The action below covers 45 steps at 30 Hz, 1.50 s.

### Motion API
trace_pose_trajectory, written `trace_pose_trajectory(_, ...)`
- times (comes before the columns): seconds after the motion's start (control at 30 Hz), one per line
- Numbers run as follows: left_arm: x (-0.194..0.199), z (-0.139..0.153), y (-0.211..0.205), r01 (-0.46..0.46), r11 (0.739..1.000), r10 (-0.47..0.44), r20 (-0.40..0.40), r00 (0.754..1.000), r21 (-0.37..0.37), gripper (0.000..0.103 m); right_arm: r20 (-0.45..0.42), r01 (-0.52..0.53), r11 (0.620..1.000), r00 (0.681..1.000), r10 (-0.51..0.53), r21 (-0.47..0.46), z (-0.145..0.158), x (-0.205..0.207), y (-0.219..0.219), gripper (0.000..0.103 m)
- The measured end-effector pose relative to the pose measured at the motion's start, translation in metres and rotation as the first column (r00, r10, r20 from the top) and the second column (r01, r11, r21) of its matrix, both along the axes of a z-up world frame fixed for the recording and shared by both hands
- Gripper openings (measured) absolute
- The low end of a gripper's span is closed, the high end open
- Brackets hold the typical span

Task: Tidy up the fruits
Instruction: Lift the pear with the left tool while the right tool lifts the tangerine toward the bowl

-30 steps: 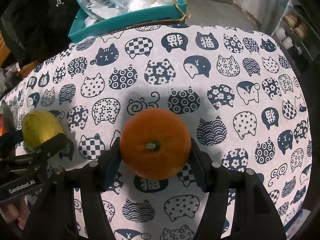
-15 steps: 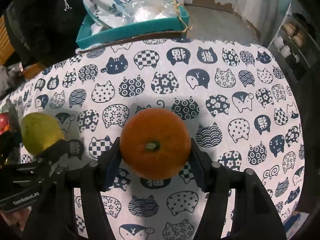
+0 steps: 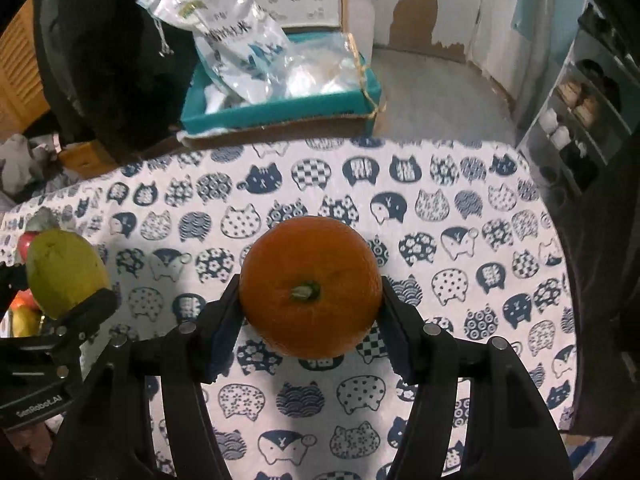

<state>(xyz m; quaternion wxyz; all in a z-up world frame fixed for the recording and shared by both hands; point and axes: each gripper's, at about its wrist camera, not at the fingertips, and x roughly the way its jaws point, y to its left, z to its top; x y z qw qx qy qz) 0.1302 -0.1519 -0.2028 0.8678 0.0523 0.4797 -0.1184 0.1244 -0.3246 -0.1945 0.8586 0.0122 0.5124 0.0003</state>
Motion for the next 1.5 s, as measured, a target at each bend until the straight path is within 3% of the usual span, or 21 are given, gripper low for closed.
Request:
trace_pose_trajectory(0.67,-0.045,0.089,0.053,-0.044,0.997,0.054,0.166,0.985,-0.064,0.085,0.162,-0.111,0.994,0.981,0.109,-0.002,0.086,-0.040,0.046,0.063)
trace_pose_trajectory(1.03,-0.070,0.128,0.093,-0.088,0.993,0.107,0.254,0.961,-0.085,0.085,0.246,-0.174,0.985,0.954,0.170,-0.008,0.128,-0.059,0.071,0.063)
trace_pose_trajectory(1.5,-0.084,0.143,0.152,-0.181,0.977,0.207,0.288,0.935,-0.115,0.085,0.304,-0.264,0.964,0.918,0.256,-0.015,0.157,-0.064,0.120,0.063)
